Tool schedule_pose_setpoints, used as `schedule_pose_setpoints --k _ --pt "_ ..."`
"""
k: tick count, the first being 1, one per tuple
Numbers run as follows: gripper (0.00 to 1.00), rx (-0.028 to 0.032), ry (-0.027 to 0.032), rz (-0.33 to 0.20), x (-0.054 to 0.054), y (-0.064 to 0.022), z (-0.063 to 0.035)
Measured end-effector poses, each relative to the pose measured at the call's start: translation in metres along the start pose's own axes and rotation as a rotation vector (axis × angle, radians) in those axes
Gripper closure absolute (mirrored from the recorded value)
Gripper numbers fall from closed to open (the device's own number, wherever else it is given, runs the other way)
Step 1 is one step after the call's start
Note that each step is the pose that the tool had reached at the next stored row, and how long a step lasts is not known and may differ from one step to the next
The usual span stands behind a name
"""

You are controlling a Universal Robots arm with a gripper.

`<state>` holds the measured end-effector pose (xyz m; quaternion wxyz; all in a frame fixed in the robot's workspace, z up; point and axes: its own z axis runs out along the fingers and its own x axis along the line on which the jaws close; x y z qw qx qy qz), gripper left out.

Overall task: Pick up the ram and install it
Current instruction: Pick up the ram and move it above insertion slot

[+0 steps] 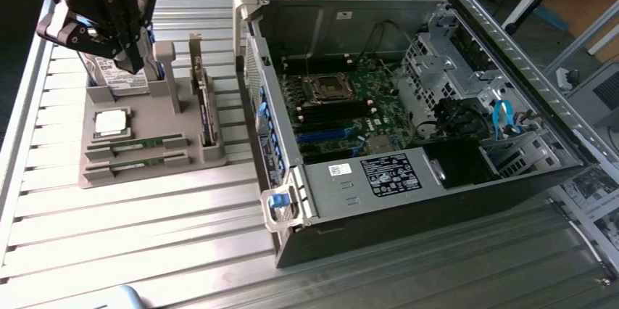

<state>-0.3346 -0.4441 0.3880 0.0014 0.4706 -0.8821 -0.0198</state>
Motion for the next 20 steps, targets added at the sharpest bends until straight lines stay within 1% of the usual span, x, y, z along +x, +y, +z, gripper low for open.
schedule_pose_setpoints --k 13,14,20 --pt "0.89 -0.0006 0.0076 -0.142 0.0000 0.0000 0.0002" --pt "0.89 -0.0006 0.0087 -0.162 0.0000 -0.0001 0.0002" --pt "0.89 -0.0010 0.0122 -0.230 0.0000 -0.0001 0.0003"
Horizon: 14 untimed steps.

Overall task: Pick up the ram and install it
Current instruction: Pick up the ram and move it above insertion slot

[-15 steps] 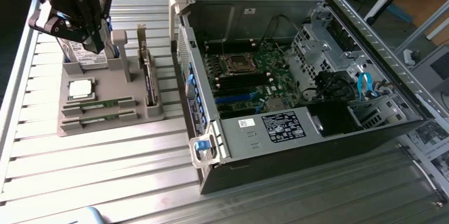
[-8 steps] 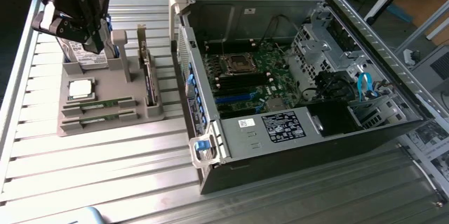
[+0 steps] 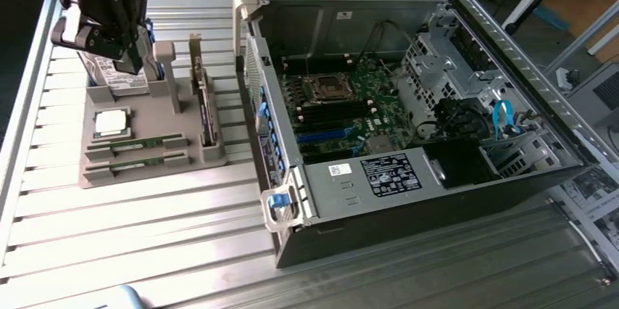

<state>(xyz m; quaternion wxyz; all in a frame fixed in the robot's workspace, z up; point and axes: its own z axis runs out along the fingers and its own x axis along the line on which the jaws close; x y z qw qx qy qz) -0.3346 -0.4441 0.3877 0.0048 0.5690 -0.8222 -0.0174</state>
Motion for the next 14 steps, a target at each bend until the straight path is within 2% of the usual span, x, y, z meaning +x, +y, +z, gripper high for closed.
schedule_pose_setpoints --k 14 --pt "0.89 -0.0009 0.0082 -0.165 0.0000 0.0000 0.0001"
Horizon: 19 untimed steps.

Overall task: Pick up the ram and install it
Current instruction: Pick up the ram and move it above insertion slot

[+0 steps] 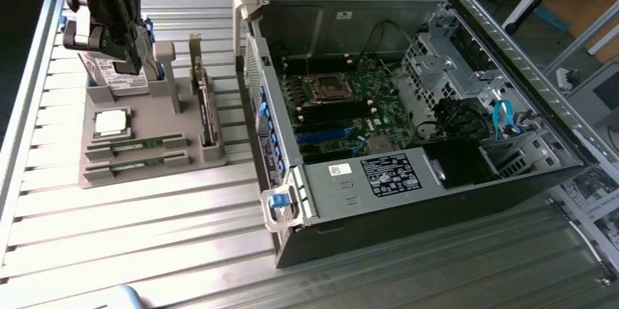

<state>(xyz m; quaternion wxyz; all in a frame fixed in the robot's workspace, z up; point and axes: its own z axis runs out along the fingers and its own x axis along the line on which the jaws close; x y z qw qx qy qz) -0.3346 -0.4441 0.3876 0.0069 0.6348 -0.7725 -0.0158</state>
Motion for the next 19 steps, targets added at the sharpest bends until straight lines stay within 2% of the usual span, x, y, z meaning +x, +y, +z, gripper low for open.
schedule_pose_setpoints --k 19 --pt "0.89 -0.0010 0.0125 -0.208 0.0000 0.0000 0.0002"
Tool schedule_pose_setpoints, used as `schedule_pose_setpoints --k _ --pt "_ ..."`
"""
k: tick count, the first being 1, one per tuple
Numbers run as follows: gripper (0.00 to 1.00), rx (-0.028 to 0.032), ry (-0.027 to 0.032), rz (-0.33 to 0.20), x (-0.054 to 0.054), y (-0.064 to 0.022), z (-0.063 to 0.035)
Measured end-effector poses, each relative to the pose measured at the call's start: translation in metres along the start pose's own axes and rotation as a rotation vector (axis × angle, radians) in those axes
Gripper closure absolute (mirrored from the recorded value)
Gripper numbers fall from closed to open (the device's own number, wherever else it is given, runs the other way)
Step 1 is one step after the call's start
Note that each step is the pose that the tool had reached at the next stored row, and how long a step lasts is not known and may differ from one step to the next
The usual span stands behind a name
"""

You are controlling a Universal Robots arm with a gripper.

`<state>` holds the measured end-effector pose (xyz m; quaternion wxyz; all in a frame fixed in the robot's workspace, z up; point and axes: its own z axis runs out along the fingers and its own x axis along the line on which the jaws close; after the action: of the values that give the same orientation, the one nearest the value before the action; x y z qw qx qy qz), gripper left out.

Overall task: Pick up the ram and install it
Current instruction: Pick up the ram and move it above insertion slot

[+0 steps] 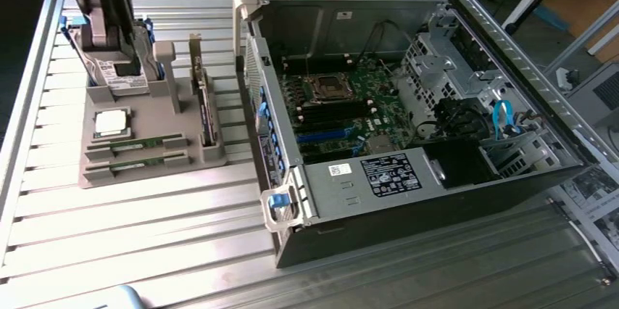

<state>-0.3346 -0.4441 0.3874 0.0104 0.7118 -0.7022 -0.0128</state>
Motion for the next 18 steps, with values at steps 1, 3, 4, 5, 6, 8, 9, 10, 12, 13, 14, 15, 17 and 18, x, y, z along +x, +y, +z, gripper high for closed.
schedule_pose_setpoints --k 1,3,4,5,6,8,9,10,12,13,14,15,17,18 --pt "0.89 0.0000 0.0005 -0.009 0.0000 0.0000 0.0000" --pt "0.89 -0.0001 0.0018 -0.031 0.0000 0.0000 0.0000" --pt "0.89 -0.0001 0.0023 -0.041 0.0000 0.0000 0.0001" --pt "0.89 -0.0002 0.0030 -0.053 0.0000 0.0000 0.0001" --pt "0.89 -0.0002 0.0034 -0.061 0.0000 0.0000 0.0001" --pt "0.89 -0.0003 0.0048 -0.083 0.0000 0.0000 0.0001" --pt "0.89 -0.0004 0.0057 -0.099 0.0000 0.0000 0.0001" --pt "0.89 -0.0004 0.0065 -0.114 0.0000 0.0000 0.0001" --pt "0.89 -0.0005 0.0067 -0.115 0.0000 0.0000 0.0002" --pt "0.89 -0.0004 0.0067 -0.114 0.0000 0.0000 0.0002" --pt "0.89 -0.0005 0.0069 -0.113 0.0000 0.0000 0.0002" --pt "0.89 -0.0004 0.0068 -0.109 0.0000 -0.0001 0.0004" --pt "0.89 -0.0006 0.0065 -0.094 -0.0001 0.0000 0.0005" --pt "0.89 -0.0006 0.0065 -0.092 0.0000 0.0000 0.0005"
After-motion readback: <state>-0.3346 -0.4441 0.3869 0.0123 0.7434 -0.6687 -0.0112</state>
